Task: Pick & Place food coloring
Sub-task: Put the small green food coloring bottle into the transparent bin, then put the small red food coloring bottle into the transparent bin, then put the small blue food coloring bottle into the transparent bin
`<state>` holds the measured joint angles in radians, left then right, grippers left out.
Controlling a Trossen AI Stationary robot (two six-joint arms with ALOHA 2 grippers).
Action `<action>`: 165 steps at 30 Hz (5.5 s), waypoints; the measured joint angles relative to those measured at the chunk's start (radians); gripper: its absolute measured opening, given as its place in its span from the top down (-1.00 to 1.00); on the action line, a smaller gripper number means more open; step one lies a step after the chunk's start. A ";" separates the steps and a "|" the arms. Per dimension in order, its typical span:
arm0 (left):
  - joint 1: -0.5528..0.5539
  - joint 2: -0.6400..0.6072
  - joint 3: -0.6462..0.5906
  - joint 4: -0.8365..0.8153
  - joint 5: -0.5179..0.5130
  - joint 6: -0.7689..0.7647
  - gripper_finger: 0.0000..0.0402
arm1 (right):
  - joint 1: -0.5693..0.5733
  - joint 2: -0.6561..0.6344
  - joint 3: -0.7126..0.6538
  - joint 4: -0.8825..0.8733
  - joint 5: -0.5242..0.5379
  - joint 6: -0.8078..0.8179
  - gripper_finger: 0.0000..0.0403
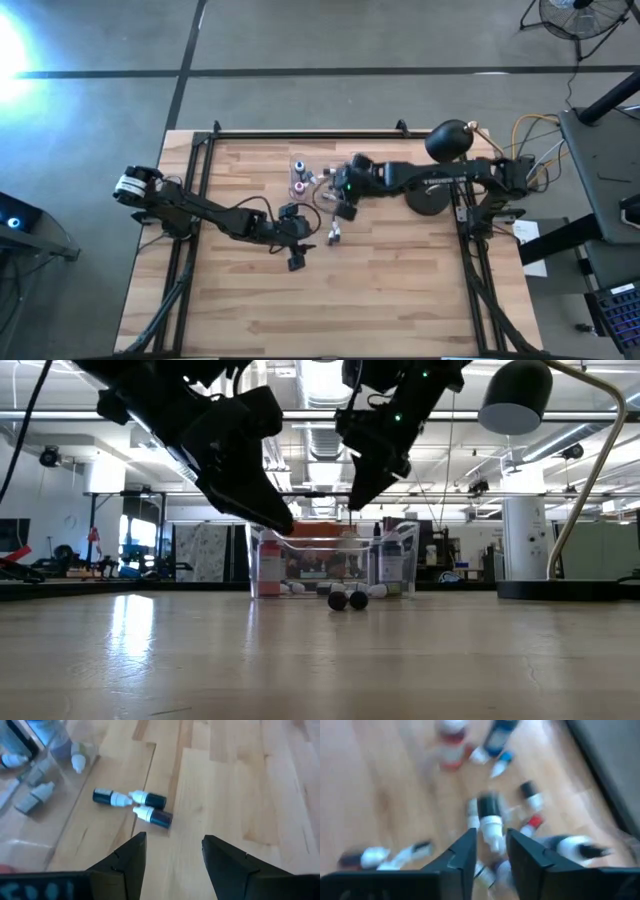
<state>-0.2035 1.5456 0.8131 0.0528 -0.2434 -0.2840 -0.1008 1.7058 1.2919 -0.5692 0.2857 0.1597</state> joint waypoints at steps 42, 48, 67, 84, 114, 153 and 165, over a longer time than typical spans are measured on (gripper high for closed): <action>0.071 0.402 0.420 -0.312 0.000 -0.399 0.17 | 0.209 -0.182 -0.214 -0.298 0.084 0.285 -0.14; 0.071 0.402 0.410 -0.356 -0.001 -0.362 0.18 | 0.210 -0.196 -0.230 -0.271 0.084 0.302 -0.14; 0.072 0.365 0.410 -0.363 -0.004 -0.248 0.85 | 0.210 -0.194 -0.232 -0.258 0.084 0.302 -0.12; 0.351 0.102 0.410 -0.387 -0.096 -0.143 0.54 | 0.210 -0.194 -0.221 -0.255 0.083 0.301 -0.12; 0.090 -0.019 0.260 -0.688 -0.112 -0.084 0.14 | 0.209 0.129 -0.078 -0.021 -0.189 -0.563 -0.09; 0.040 -0.019 0.196 -0.594 -0.113 -0.243 0.14 | 0.152 0.337 0.110 -0.215 -0.215 -0.567 0.72; 0.040 -0.019 0.196 -0.582 -0.124 -0.193 0.14 | 0.069 0.075 0.096 0.040 0.089 -0.353 0.55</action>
<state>-0.1633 1.5261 1.0092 -0.5295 -0.3674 -0.4771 -0.0316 1.7812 1.3875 -0.5292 0.3747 -0.1930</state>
